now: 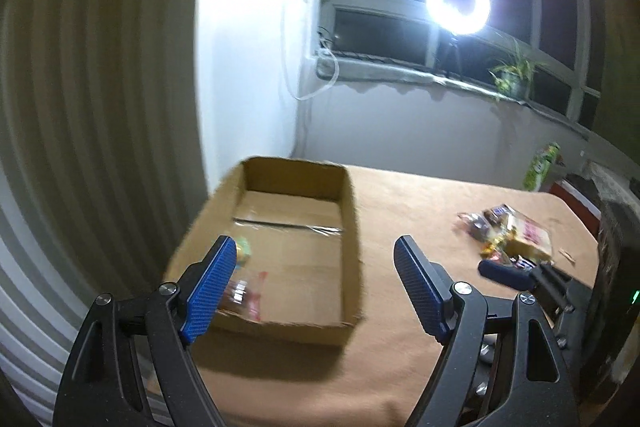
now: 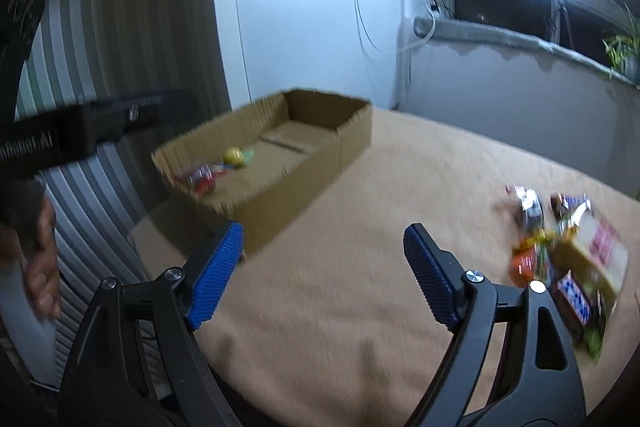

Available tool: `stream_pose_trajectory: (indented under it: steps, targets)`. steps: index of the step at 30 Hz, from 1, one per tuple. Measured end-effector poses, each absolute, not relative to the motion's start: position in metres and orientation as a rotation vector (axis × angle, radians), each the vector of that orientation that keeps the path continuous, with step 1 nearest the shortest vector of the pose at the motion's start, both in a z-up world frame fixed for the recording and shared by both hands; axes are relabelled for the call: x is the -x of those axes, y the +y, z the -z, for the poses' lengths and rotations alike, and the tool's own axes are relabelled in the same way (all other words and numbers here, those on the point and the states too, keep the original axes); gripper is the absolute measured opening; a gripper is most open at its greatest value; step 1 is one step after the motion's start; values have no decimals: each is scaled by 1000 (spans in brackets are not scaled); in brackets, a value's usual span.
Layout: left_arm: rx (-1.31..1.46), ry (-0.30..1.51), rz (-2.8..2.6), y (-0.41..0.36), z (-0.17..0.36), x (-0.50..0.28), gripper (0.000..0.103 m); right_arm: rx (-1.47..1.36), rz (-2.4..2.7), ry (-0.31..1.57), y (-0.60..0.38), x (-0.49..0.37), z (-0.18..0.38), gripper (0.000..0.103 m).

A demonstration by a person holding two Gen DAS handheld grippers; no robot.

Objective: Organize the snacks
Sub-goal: 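Move both tools back toward the snack pile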

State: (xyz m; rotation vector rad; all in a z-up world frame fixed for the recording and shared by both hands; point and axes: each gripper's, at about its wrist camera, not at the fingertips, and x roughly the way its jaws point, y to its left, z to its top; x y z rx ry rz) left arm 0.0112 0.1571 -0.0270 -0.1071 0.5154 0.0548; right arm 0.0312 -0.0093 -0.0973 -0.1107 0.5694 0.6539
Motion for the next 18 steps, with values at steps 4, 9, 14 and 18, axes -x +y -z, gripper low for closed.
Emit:
stream_pose_trajectory:
  steps: [4, 9, 14, 18]
  targets:
    - [97, 545, -6, 137, 32, -17, 81, 103, -626, 585, -31, -30, 108, 85]
    - [67, 581, 54, 106, 39, -23, 81, 104, -545, 572, -66, -39, 111, 85]
    - [60, 623, 118, 76, 48, -34, 81, 114, -468, 573, -103, -44, 115, 85]
    - [49, 664, 174, 50, 57, -44, 81, 139, -402, 594, -137, -48, 125, 85]
